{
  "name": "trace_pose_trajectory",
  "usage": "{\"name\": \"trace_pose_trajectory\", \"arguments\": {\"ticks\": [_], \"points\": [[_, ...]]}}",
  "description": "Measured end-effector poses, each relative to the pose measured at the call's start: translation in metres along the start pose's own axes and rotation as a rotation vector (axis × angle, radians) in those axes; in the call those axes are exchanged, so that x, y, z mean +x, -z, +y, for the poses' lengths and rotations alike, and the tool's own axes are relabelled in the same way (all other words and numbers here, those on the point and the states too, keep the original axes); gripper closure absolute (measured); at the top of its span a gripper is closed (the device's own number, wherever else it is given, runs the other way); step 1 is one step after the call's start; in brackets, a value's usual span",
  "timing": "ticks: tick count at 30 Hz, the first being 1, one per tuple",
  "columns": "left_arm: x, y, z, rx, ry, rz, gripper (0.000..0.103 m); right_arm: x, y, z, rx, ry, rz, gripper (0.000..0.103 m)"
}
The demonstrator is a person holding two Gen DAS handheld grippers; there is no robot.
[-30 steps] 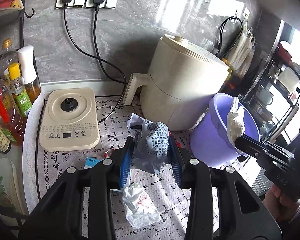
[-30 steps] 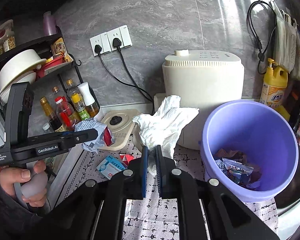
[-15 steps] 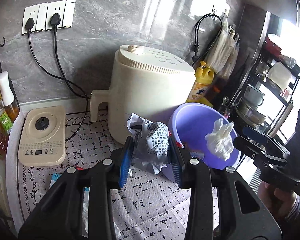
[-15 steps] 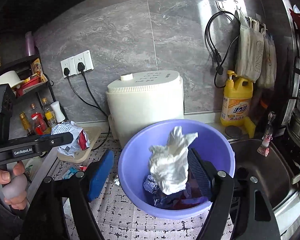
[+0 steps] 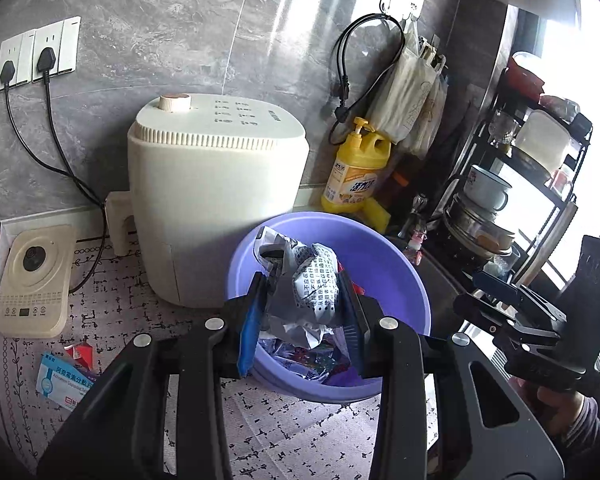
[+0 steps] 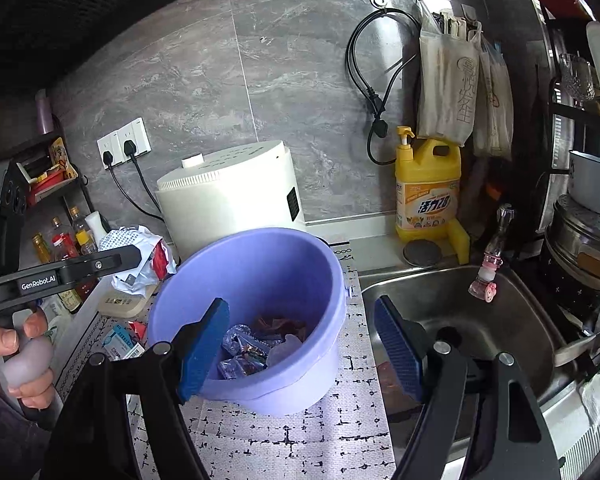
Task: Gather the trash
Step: 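Carry the paper and tissue into the lavender bucket while opening both grippers, then move both tools back over the red wrapper and white plastic bag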
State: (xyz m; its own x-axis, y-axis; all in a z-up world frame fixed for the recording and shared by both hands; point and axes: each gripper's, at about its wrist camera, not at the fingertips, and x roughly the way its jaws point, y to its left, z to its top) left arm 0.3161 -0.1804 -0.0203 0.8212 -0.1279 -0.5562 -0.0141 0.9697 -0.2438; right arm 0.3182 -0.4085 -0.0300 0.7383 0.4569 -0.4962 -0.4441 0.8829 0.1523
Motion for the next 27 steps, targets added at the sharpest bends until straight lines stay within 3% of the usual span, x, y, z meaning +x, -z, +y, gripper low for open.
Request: {"name": "trace_pose_trajectory", "arguments": {"ticks": [5, 6, 7, 9, 18, 27], "points": [[0.018, -0.002, -0.024, 0.009, 0.013, 0.0, 0.064, -0.007, 0.005, -0.024, 0.02, 0.01, 0.0, 0.029], [0.018, -0.002, -0.028, 0.014, 0.045, -0.01, 0.051, -0.008, 0.006, -0.029, 0.026, 0.01, 0.0, 0.029], [0.019, -0.003, -0.035, 0.025, 0.066, -0.019, 0.028, -0.009, 0.007, -0.032, 0.031, 0.01, 0.001, 0.029], [0.015, -0.002, -0.046, 0.059, 0.039, -0.06, 0.009, -0.01, 0.008, -0.036, 0.033, 0.01, 0.002, 0.029], [-0.003, 0.007, -0.016, -0.016, -0.08, -0.064, 0.006, -0.001, 0.009, -0.022, 0.012, -0.053, 0.021, 0.028], [-0.05, 0.024, 0.039, -0.089, -0.191, -0.084, 0.006, 0.013, 0.003, 0.038, -0.065, -0.156, 0.033, 0.028]]}}
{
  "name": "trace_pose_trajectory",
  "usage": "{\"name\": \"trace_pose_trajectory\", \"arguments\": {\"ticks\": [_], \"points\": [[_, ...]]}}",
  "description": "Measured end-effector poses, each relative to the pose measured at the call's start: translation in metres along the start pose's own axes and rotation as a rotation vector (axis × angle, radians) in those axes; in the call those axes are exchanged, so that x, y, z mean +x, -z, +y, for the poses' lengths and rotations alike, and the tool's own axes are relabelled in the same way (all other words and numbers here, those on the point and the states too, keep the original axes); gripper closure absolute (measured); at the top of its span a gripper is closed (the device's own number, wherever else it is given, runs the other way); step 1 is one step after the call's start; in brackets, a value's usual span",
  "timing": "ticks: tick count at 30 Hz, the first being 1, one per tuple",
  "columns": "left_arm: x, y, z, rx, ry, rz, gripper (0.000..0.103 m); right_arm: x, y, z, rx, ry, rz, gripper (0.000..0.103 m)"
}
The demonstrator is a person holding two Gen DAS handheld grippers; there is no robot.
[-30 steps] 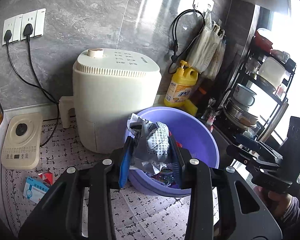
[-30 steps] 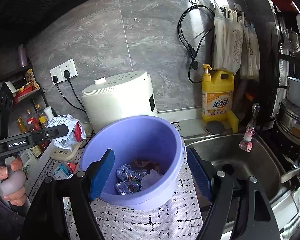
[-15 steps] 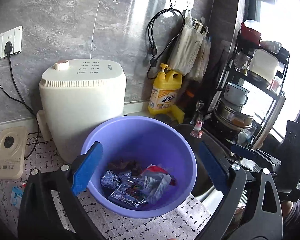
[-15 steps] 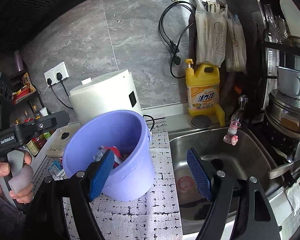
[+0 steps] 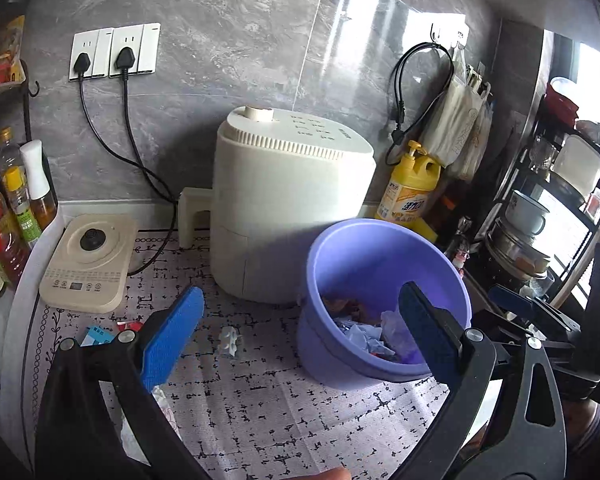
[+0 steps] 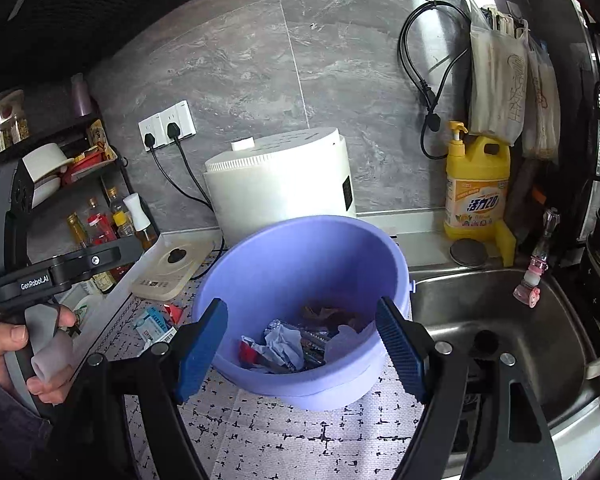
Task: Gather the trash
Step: 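Move both tools back over the red wrapper and white plastic bag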
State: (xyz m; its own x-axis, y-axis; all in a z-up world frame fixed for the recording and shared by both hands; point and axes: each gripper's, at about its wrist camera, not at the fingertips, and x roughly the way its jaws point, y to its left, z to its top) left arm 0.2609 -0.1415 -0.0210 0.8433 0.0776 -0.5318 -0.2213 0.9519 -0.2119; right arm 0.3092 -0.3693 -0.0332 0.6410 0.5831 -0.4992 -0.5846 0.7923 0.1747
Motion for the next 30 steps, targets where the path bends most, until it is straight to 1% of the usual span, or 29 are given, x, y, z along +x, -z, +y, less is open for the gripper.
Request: {"name": "trace_pose_trajectory", "arguments": {"ticks": [5, 11, 16, 19, 24, 30], "points": [[-0.016, 0.008, 0.041, -0.039, -0.053, 0.013, 0.006, 0.012, -0.002, 0.038, -0.028, -0.035, 0.007, 0.028], [-0.032, 0.018, 0.087, -0.077, -0.098, 0.042, 0.006, 0.024, 0.0, 0.082, -0.047, -0.061, 0.019, 0.029], [-0.038, 0.026, 0.124, -0.089, -0.115, 0.073, 0.006, 0.034, 0.005, 0.117, -0.048, -0.069, 0.033, 0.031], [-0.041, 0.034, 0.147, -0.102, -0.109, 0.095, 0.006, 0.046, 0.012, 0.137, -0.052, -0.067, 0.067, 0.033], [-0.041, 0.041, 0.179, -0.092, -0.095, 0.132, 0.006, 0.07, 0.027, 0.167, -0.038, -0.056, 0.122, 0.036], [-0.031, 0.046, 0.21, -0.059, -0.044, 0.166, 0.007, 0.104, 0.05, 0.194, -0.02, -0.036, 0.217, 0.041]]}}
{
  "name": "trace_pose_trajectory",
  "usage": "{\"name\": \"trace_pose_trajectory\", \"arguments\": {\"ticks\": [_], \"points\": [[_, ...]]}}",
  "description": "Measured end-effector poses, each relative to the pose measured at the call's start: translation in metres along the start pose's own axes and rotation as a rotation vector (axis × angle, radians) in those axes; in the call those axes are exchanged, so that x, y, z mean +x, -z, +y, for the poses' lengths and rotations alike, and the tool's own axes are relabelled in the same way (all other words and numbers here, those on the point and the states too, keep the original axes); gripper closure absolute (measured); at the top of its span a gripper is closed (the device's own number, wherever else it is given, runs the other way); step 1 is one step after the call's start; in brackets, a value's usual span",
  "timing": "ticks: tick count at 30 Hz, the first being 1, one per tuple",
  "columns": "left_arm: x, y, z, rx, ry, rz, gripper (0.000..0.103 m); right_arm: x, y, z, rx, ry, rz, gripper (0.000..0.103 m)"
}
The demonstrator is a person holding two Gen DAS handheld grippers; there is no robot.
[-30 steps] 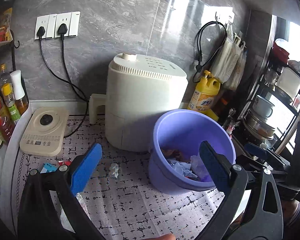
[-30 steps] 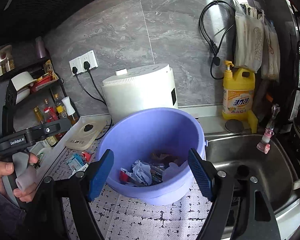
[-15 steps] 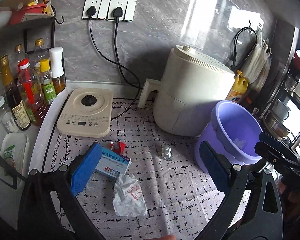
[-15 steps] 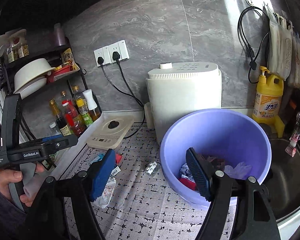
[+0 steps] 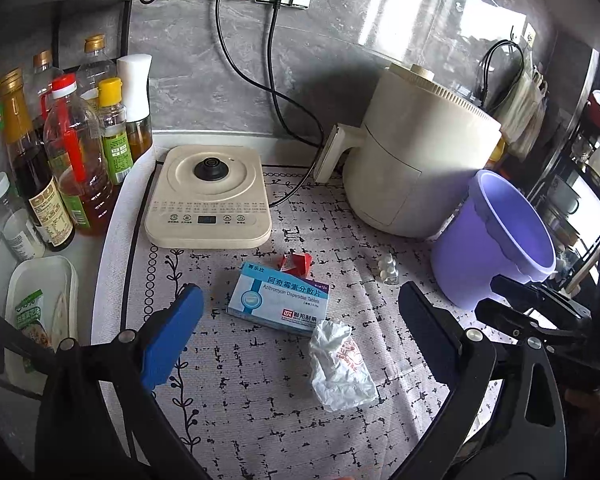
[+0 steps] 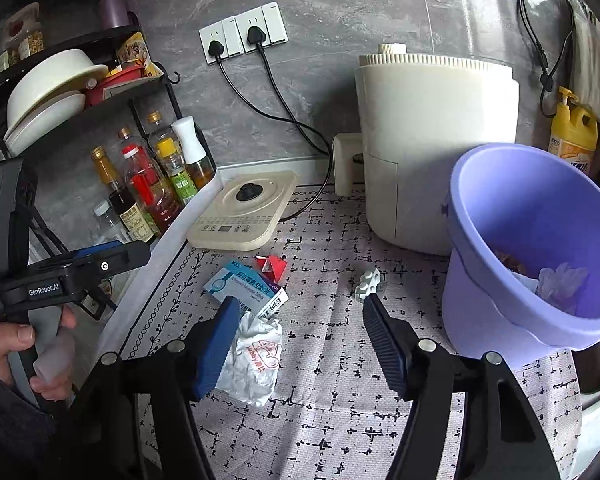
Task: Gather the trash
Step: 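Move both tools back over the red wrapper and white plastic bag, then grasp the red wrapper with the left gripper while the right gripper grasps the white plastic bag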
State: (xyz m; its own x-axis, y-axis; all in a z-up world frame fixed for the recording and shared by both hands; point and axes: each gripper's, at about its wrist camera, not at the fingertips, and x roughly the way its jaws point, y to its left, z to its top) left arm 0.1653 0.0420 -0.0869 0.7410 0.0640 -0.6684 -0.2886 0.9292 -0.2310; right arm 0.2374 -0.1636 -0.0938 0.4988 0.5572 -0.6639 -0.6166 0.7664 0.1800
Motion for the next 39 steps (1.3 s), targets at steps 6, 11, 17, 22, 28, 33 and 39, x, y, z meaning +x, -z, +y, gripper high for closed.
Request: {"name": "trace_pose_trajectory", "arguments": {"ticks": [6, 11, 17, 22, 28, 33, 39], "points": [[0.02, 0.003, 0.027, 0.023, 0.046, 0.068, 0.022, 0.033, 0.018, 0.016, 0.059, 0.035, 0.063, 0.045], [0.034, 0.005, 0.044, 0.05, 0.084, 0.108, 0.028, 0.063, 0.036, 0.028, 0.096, 0.09, 0.118, 0.049], [0.055, 0.007, 0.057, 0.086, 0.124, 0.145, 0.035, 0.1, 0.056, 0.045, 0.101, 0.116, 0.177, 0.049], [0.074, 0.004, 0.057, 0.106, 0.16, 0.175, 0.045, 0.133, 0.073, 0.05, 0.094, 0.156, 0.265, 0.074], [0.098, -0.004, 0.047, 0.137, 0.191, 0.187, 0.052, 0.116, 0.062, 0.043, 0.109, 0.187, 0.245, 0.099], [0.119, -0.013, 0.037, 0.151, 0.208, 0.195, 0.065, 0.094, 0.055, 0.022, 0.161, 0.231, 0.212, 0.099], [0.149, -0.026, 0.029, 0.161, 0.197, 0.209, 0.075, 0.078, 0.047, 0.0, 0.195, 0.283, 0.173, 0.099]]}}
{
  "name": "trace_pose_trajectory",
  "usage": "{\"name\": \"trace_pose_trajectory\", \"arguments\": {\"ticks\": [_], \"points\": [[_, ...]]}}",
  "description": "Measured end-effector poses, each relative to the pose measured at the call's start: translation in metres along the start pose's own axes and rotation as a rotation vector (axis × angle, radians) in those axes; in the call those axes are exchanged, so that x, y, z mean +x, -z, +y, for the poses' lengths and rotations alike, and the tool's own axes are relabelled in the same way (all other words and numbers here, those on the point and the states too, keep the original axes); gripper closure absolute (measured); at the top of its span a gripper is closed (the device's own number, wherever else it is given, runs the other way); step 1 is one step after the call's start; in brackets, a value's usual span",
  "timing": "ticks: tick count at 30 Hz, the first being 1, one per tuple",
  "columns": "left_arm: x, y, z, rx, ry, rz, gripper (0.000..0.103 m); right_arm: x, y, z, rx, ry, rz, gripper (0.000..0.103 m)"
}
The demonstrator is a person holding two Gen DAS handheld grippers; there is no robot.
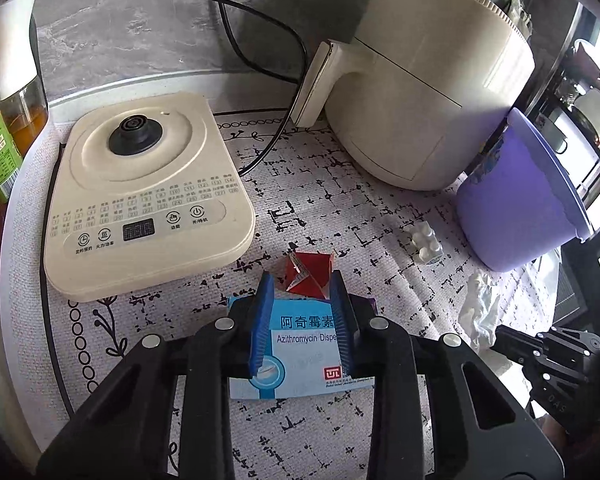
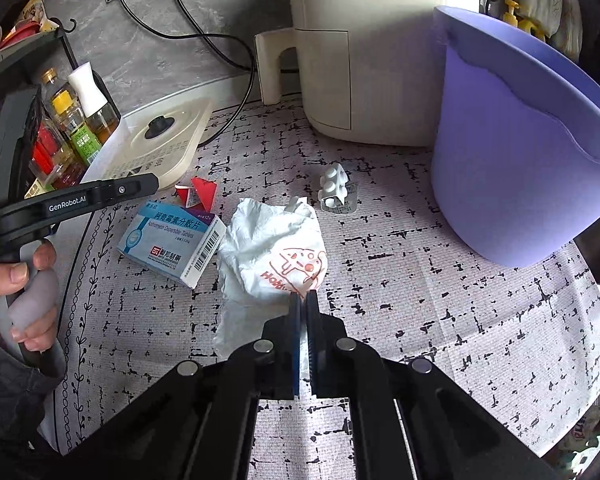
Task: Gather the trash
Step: 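Grasp the red wrapper with the left gripper while the right gripper grasps the white plastic bag, then carry the red wrapper and plastic bag into the lavender bucket while opening both grippers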
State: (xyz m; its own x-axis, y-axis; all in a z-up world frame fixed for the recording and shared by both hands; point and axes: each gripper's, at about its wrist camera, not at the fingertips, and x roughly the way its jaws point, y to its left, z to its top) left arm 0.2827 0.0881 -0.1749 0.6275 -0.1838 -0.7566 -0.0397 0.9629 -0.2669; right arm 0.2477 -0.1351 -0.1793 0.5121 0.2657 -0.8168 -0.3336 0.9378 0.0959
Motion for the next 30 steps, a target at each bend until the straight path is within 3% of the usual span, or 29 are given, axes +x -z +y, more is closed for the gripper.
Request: {"name": "trace_pose_trajectory", "arguments": {"ticks": [5, 9, 12, 23, 30], "points": [[0.023, -0.007, -0.001, 0.013, -0.025, 0.035, 0.079, -0.002, -0.002, -0.018, 0.033, 0.016, -0.001, 0.099], [0.038, -0.01, 0.0, -0.004, -0.058, 0.069, 0.098, -0.005, -0.005, -0.016, 0.006, 0.019, -0.01, 0.099], [0.033, -0.011, -0.004, -0.008, -0.076, 0.043, 0.099, -0.01, -0.008, -0.011, -0.023, 0.007, -0.023, 0.099], [-0.038, -0.023, -0.035, -0.063, -0.09, -0.1, 0.099, -0.053, -0.042, 0.001, -0.138, -0.116, -0.153, 0.099], [-0.094, -0.029, -0.07, -0.068, -0.142, -0.224, 0.099, -0.097, -0.075, -0.013, -0.174, -0.21, -0.259, 0.099]]}}
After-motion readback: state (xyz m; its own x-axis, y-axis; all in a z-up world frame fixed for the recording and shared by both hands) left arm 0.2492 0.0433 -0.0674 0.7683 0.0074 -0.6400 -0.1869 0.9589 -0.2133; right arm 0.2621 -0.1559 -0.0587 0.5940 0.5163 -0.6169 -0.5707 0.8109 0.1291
